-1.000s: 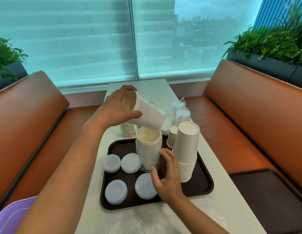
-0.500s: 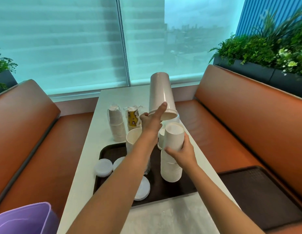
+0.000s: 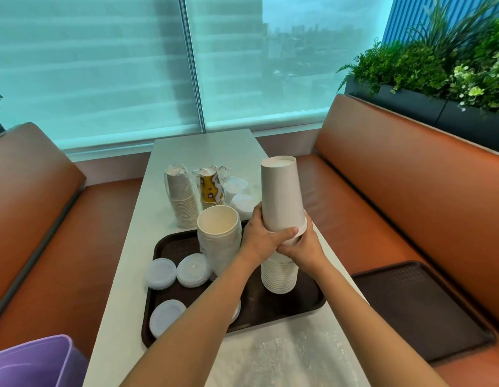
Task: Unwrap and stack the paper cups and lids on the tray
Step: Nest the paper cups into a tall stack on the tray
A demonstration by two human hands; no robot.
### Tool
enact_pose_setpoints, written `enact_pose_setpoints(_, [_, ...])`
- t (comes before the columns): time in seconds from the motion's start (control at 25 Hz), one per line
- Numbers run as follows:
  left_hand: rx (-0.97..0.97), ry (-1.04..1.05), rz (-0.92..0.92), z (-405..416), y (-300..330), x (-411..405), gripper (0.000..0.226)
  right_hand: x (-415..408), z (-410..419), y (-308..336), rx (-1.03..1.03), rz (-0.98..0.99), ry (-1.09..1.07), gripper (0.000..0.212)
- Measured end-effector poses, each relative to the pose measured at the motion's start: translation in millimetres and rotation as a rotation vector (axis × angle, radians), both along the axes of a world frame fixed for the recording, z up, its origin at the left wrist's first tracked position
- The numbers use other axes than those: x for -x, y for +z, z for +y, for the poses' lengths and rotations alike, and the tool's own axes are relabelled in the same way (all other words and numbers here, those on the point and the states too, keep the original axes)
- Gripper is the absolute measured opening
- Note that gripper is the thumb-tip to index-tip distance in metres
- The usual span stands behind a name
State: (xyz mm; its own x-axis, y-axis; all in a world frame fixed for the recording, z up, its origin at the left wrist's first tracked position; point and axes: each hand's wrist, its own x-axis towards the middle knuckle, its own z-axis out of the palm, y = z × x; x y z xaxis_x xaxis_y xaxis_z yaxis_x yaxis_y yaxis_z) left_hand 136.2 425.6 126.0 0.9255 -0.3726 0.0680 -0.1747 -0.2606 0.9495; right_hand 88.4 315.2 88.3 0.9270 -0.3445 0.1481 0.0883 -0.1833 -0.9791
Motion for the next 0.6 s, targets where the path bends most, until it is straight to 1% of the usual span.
enact_pose_setpoints(0.08, [-0.117, -0.013, -0.006, 4.0, -5.8, -1.2, 0.086, 6.0, -0.3, -10.9, 0.024, -0.001, 0.019, 0.117])
enact_pose_setpoints(0.12, [-0.198, -0.031, -0.018, 6.6, -10.3, -0.3, 0.087, 10.0, -0.2, -16.3, 0.041, 0.004, 0.029, 0.125])
enact_pose_setpoints(0.2, [-0.301, -0.051, -0.014, 9.5, -20.2, 3.4, 0.090, 13.7, -0.7, -23.5, 0.092, 0.000, 0.054, 0.122])
enact_pose_setpoints(0.28, [-0.308, -0.044, 0.022, 10.2, -26.5, 5.4, 0.090, 13.0, -1.2, -28.6, 0.149, 0.007, 0.052, 0.117])
enact_pose_setpoints(0.36, [-0.318, -0.049, 0.049, 9.5, -27.5, 3.8, 0.089, 12.5, -3.5, -28.9, 0.161, 0.004, 0.055, 0.113])
enact_pose_setpoints(0.52, [-0.344, -0.179, 0.103, 12.2, -20.3, 4.9, 0.076, 13.3, -15.7, -23.3, 0.157, 0.020, 0.098, 0.105])
enact_pose_setpoints(0.6, [-0.367, -0.168, 0.037, 18.8, -9.1, 8.8, 0.064, 16.6, -18.6, -23.5, 0.209, 0.031, 0.121, 0.106])
